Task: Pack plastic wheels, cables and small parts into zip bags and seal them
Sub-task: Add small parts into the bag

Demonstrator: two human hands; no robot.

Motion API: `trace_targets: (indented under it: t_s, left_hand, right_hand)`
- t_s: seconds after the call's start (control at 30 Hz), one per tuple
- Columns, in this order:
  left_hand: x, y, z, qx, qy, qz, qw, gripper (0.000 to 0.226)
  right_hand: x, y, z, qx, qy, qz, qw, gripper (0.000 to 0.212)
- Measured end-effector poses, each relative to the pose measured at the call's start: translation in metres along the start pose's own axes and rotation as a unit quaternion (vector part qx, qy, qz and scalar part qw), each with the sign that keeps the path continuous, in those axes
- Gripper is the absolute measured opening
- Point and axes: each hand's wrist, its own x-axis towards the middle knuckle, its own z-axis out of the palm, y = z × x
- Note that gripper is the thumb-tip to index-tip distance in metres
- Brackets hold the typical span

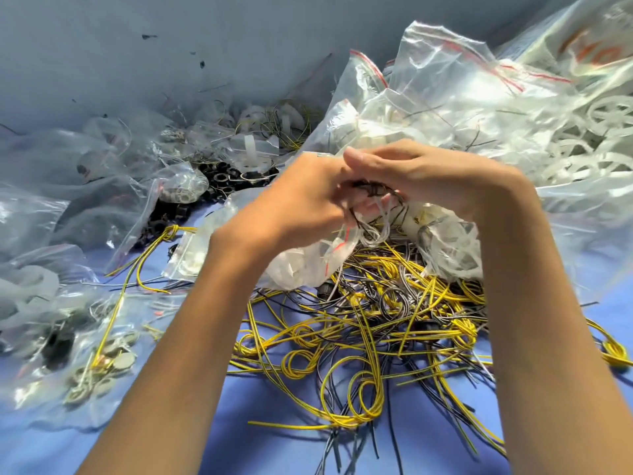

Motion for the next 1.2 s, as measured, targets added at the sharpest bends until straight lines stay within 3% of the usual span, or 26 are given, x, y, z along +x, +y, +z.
trace_targets:
  t_s: [0.13, 0.37, 0.6, 0.77, 0.87, 0.97, 1.2]
  left_hand:
    - [0.001, -0.007, -0.013, -0.006, 0.070, -0.025, 0.997, 0.011]
    - [-0.001, -0.014, -0.016, 0.112, 0.051, -0.025, 0.992, 0.017]
    - [-0.005, -0.021, -0.025, 0.149, 0.048, -0.046, 0.987, 0.015]
    - [-0.010, -0.022, -0.028, 0.151, 0.009, -0.093, 0.984, 0.004]
    - [-0.013, -0.024, -0.030, 0.159, -0.002, -0.103, 0.982, 0.019]
    - [-0.014, -0.026, -0.031, 0.154, -0.008, -0.109, 0.982, 0.014]
    - [-0.011, -0.030, -0.030, 0.172, -0.045, -0.121, 0.976, 0.027]
  right_hand:
    - [0.002, 0.002, -0.001, 0.001, -0.014, 0.017, 1.000, 0.046]
    - [0.003, 0.006, 0.003, 0.048, -0.018, 0.054, 0.997, 0.035]
    - [0.004, 0.007, -0.001, -0.016, 0.008, 0.033, 0.999, 0.037]
    - [0.003, 0.007, -0.004, -0.016, 0.040, -0.002, 0.999, 0.010]
    - [0.004, 0.006, -0.005, 0.015, 0.086, -0.002, 0.996, 0.013]
    - [0.004, 0.004, -0.007, 0.037, 0.091, 0.014, 0.995, 0.026]
    - [0.003, -0.005, -0.005, -0.090, 0.058, 0.016, 0.994, 0.017]
